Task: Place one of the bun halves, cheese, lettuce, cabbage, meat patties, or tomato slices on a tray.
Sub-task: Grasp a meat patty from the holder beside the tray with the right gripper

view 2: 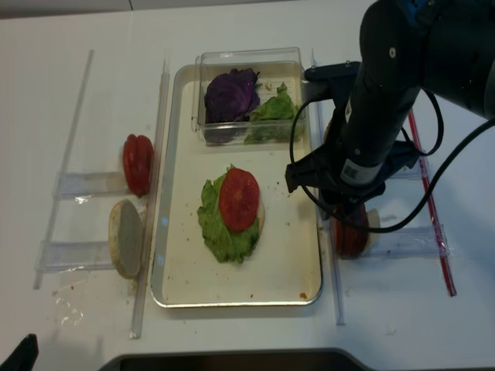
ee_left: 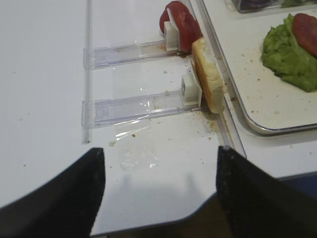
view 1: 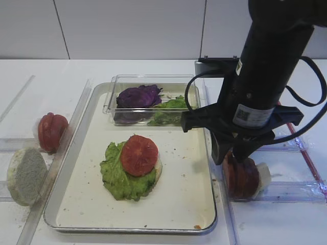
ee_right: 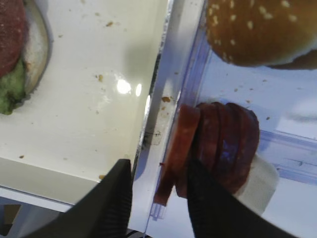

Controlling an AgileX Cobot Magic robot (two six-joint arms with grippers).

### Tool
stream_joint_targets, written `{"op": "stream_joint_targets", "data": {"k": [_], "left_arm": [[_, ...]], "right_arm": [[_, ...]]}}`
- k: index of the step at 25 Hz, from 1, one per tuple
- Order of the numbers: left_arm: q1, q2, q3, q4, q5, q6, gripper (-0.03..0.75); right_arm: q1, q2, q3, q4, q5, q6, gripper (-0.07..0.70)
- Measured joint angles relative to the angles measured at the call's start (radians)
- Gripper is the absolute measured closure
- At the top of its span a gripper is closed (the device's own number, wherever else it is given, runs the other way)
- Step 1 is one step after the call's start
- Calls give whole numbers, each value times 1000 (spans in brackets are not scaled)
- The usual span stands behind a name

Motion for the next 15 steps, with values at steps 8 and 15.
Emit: {"op": "stream_joint_targets", "data": {"k": [8,15], "left_arm": [[0,0,0,0,0,0,276],[0,0,0,0,0,0,276]], "right_arm": [[0,1,0,-14,-2,16,331],[0,1,0,-17,-6,27,331]]}}
